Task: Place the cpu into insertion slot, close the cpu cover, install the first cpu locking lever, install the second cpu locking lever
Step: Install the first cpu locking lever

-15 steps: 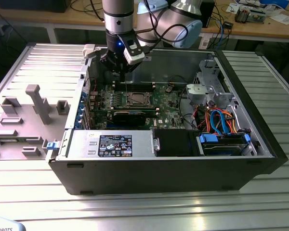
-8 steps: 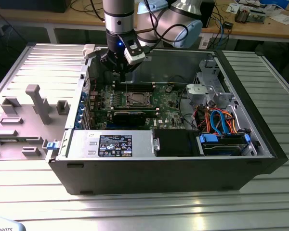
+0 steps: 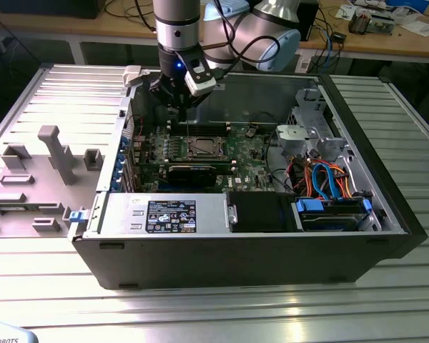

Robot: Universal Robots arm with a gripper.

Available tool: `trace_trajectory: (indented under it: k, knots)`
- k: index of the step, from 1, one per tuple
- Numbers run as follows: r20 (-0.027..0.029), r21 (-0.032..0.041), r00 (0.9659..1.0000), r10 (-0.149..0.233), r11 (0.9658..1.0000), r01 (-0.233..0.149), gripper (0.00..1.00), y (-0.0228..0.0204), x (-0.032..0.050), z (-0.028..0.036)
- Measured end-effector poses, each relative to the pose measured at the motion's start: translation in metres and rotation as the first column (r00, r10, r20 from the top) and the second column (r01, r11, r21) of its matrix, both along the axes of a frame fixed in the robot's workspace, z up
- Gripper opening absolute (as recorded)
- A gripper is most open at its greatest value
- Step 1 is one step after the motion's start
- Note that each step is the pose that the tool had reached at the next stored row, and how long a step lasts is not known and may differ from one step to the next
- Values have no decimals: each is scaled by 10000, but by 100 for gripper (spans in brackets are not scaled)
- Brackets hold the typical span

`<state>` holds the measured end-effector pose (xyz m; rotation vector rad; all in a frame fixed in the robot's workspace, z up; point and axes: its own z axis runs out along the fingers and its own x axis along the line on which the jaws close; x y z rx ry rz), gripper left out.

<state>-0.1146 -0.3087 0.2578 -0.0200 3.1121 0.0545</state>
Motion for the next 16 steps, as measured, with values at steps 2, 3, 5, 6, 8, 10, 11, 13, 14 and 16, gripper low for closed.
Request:
trace_trajectory:
  k: [2,3,5,6,8,10,11,13,14,16]
  knots:
    - [0,0,10000,-1,10000,1,11,0,28,-1]
    - [0,0,10000,-2,10000,2,11,0,40,-2]
    - [0,-1,10000,-2,10000,2,11,0,68,-3]
    - [0,-1,10000,-2,10000,2,11,0,84,-4]
    - [0,-2,10000,-1,10000,1,11,-1,128,-7]
    - [0,-4,10000,0,10000,0,11,-1,150,-9]
    - [0,-3,10000,-1,10000,1,11,-1,151,-9]
    - [0,-3,10000,-2,10000,2,11,0,152,-10]
    - [0,-3,10000,-2,10000,2,11,0,152,-10]
    - [-1,-4,10000,-2,10000,2,11,0,152,-11]
